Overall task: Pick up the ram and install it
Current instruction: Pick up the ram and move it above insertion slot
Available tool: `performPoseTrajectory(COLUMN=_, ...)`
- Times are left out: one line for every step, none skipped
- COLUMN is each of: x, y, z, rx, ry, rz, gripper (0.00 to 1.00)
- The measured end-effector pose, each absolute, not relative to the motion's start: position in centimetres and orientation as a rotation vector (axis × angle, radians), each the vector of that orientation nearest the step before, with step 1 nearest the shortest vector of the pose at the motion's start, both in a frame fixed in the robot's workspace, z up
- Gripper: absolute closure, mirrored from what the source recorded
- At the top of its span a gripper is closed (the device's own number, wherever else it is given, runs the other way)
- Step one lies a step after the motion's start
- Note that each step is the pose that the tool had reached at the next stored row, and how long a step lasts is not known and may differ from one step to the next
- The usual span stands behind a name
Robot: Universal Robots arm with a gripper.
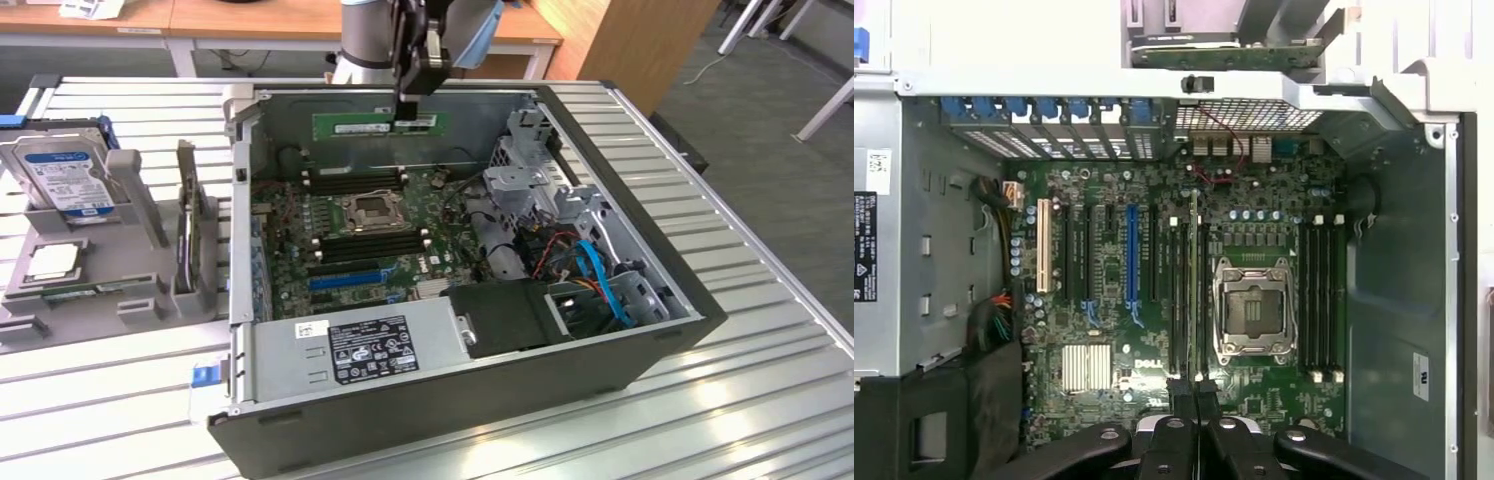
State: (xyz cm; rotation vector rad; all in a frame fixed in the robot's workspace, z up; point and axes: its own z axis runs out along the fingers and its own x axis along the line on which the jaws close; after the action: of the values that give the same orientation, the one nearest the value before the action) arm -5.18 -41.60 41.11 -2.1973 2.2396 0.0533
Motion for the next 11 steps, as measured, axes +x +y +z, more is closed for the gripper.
performPoseTrajectory(x=-5.17, y=-41.47, z=41.1, rx=-2.197, ry=2.239, rz=0.053, gripper=0.89)
performPoseTrajectory(x=-5.17, y=-41.35, z=41.09, rx=-2.197, ry=2.239, rz=0.053, gripper=0.89)
performPoseTrajectory(x=-5.17, y=-41.24, z=41.09, rx=-2.197, ry=2.239, rz=0.053, gripper=0.89)
performPoseTrajectory(x=-5.18, y=-41.13, z=41.09, rx=-2.197, ry=2.239, rz=0.053, gripper=0.89)
performPoseTrajectory(x=-5.18, y=-41.04, z=41.08, rx=-2.197, ry=2.239, rz=0.052, gripper=0.89)
performPoseTrajectory(x=-5.17, y=-40.96, z=41.07, rx=-2.197, ry=2.239, rz=0.052, gripper=0.89)
performPoseTrajectory(x=-5.17, y=-40.87, z=41.06, rx=-2.197, ry=2.239, rz=0.053, gripper=0.89)
performPoseTrajectory(x=-5.17, y=-40.84, z=41.07, rx=-2.197, ry=2.239, rz=0.052, gripper=0.89)
performPoseTrajectory(x=-5.17, y=-40.84, z=41.07, rx=-2.197, ry=2.239, rz=0.052, gripper=0.89)
performPoseTrajectory(x=-5.17, y=-40.84, z=41.06, rx=-2.197, ry=2.239, rz=0.053, gripper=0.89)
performPoseTrajectory(x=-5.17, y=-40.84, z=41.07, rx=-2.197, ry=2.239, rz=0.052, gripper=0.89)
